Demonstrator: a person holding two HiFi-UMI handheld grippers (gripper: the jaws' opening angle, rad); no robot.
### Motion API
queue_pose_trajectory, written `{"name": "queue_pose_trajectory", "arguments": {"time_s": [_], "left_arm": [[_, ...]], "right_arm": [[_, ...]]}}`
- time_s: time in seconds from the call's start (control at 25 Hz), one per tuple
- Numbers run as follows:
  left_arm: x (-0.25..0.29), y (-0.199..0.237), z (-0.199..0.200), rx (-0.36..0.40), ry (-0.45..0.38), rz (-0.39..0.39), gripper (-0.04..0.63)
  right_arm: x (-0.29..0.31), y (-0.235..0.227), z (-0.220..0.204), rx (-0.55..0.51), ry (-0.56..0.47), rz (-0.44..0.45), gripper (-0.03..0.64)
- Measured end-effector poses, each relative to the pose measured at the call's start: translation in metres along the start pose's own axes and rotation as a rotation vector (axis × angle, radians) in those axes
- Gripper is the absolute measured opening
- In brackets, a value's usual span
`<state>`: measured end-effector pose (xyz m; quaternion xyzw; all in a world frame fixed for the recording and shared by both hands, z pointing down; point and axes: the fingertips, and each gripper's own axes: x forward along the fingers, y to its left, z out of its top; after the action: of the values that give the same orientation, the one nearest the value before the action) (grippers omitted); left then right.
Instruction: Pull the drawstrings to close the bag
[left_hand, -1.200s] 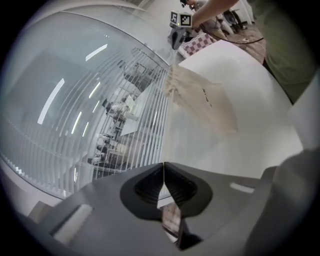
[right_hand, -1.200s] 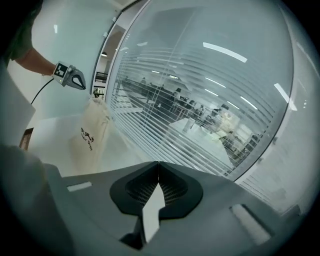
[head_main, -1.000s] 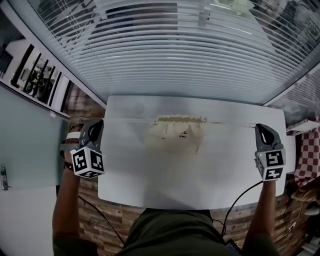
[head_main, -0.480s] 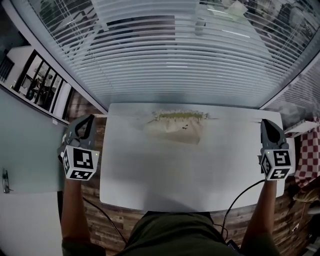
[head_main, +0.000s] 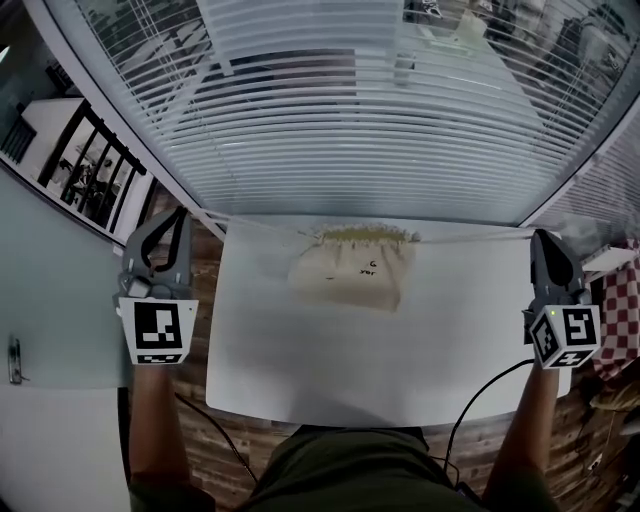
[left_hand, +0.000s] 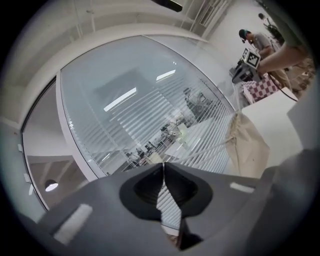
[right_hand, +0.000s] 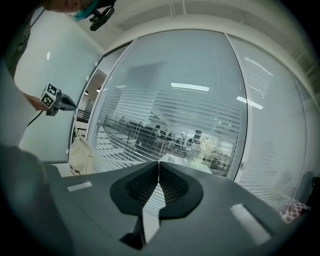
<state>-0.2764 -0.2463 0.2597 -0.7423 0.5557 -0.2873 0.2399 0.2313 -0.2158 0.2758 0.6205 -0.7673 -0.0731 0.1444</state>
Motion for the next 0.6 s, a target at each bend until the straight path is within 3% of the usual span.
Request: {"name": "queue_pose_trajectory", "arguments": {"time_s": [0.24, 0.6], "left_arm": [[-0.006, -0.001, 0.012, 0.007, -0.041, -0.005, 0.015], [-0.012, 0.001, 0.009, -0.004, -0.021, 0.004, 0.015]], "right_arm": [[-0.003, 0.008, 0.005, -0.016, 0.002, 0.014, 0.015], [-0.007, 0.017, 0.002, -0.043, 0.015, 0.024, 0.015]]}}
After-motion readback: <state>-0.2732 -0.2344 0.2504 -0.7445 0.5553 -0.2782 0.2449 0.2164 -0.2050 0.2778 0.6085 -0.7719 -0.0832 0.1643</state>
